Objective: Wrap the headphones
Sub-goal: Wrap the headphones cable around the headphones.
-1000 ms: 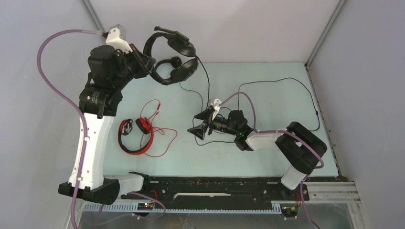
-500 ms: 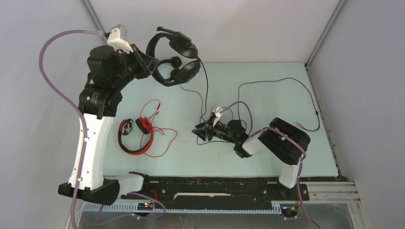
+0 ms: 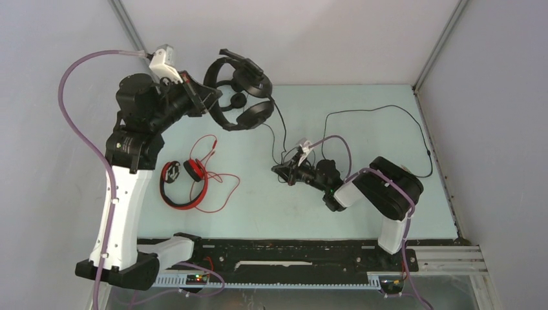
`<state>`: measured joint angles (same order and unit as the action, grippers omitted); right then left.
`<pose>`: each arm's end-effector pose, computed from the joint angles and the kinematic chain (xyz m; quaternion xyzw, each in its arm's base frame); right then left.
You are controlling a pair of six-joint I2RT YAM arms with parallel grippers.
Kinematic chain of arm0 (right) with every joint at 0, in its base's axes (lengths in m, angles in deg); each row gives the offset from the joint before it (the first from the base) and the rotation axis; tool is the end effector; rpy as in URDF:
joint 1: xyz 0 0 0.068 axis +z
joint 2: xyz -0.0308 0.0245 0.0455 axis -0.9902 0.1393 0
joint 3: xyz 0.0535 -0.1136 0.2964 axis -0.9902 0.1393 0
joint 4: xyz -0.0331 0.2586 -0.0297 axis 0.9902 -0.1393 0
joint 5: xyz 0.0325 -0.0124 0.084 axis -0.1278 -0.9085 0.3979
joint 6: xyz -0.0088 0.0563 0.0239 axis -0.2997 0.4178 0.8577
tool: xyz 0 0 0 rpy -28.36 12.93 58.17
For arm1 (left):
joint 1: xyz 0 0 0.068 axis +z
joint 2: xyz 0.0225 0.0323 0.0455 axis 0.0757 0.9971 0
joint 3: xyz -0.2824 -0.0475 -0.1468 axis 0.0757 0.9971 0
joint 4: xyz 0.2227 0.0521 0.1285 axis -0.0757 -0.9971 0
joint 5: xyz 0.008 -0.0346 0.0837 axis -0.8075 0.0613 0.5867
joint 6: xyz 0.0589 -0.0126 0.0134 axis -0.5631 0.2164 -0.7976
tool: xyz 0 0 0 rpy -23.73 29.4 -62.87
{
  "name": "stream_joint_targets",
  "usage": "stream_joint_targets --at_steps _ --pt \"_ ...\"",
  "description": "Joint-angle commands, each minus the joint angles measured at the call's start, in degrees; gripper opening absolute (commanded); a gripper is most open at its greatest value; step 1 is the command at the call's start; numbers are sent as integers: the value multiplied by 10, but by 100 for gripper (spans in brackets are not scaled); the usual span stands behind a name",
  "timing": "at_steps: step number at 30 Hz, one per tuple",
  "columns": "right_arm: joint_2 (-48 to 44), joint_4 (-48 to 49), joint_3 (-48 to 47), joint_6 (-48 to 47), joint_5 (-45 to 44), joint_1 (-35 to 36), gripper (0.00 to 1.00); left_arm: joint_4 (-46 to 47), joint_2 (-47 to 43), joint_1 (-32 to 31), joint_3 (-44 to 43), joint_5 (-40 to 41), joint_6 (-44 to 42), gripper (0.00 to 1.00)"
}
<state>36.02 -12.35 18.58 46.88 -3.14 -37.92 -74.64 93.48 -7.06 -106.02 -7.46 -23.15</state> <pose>0.2411 0.2531 0.1920 -0.2405 0.6674 0.4708 0.5245 0.1861 -0.0517 0.5562 0.0049 0.7527 -0.3154 0.5779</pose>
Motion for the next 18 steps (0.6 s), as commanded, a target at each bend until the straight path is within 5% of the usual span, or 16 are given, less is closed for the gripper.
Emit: stream_joint_targets --at_steps 1,7,14,18 --pt "-29 0 -16 -3 -6 -27 0 29 -35 -1 28 -86 -27 0" --pt "-44 -47 -39 -29 -17 -50 0 46 -66 -11 114 -199 -42 0" --pt "-38 -33 -84 -37 112 -96 0 75 -86 -80 198 -304 -41 0" --pt "-44 -49 -100 -40 111 -111 0 35 -115 -109 238 -306 -96 0"
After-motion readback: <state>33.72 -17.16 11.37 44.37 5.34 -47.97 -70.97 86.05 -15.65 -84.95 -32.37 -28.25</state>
